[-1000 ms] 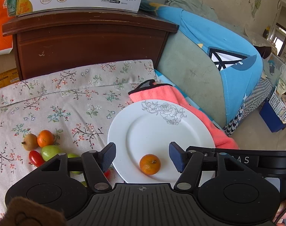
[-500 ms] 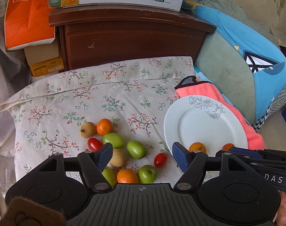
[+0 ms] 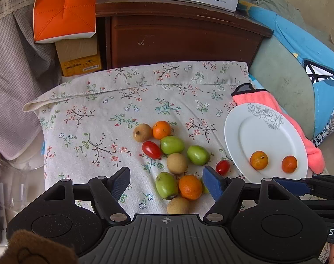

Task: Organize fruits
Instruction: 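Grasp an orange with the right gripper while the left gripper returns to the pile, then grasp a brown round fruit with the left gripper while the right holds the orange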

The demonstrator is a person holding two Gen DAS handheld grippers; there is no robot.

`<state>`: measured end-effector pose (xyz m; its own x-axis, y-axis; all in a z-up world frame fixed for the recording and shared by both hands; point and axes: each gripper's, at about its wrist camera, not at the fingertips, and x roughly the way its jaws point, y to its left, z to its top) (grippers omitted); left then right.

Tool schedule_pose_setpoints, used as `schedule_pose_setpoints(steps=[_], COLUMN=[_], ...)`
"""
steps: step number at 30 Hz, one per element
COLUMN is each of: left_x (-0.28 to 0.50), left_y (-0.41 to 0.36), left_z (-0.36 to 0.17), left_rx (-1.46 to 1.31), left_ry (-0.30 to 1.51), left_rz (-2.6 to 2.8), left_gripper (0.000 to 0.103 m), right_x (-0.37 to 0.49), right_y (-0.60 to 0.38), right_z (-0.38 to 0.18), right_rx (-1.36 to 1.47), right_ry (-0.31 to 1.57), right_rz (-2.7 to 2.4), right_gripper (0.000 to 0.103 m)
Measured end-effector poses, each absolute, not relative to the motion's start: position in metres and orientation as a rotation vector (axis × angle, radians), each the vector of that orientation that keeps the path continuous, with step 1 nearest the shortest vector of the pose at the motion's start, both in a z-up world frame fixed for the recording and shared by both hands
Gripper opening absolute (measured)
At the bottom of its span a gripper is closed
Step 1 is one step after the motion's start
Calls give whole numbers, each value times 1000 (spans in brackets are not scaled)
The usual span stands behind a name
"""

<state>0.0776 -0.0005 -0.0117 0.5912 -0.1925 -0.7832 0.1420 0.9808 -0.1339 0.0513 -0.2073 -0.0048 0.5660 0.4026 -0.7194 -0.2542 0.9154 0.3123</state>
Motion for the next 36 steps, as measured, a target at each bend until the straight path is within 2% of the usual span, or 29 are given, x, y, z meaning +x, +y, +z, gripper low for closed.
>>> schedule_pose_setpoints(steps=[10, 23, 26, 36], left_x=[63, 61, 60, 58], left_y=[8, 13, 12, 0], left_z=[-38, -37, -36, -41], left_rx=[-30, -65, -69, -32], left_ry=[997, 988, 982, 975], left_rz=[-158, -171, -183, -222], left_gripper=[74, 74, 74, 71], right_x=[45, 46, 45, 46], right_y=[-173, -141, -141, -166], right_z=[-20, -33, -36, -24], right_rx=[71, -62, -75, -56], right_ry=[950, 969, 972, 942], right_rz=[459, 492, 495, 439], right_gripper=[44, 45, 32, 31])
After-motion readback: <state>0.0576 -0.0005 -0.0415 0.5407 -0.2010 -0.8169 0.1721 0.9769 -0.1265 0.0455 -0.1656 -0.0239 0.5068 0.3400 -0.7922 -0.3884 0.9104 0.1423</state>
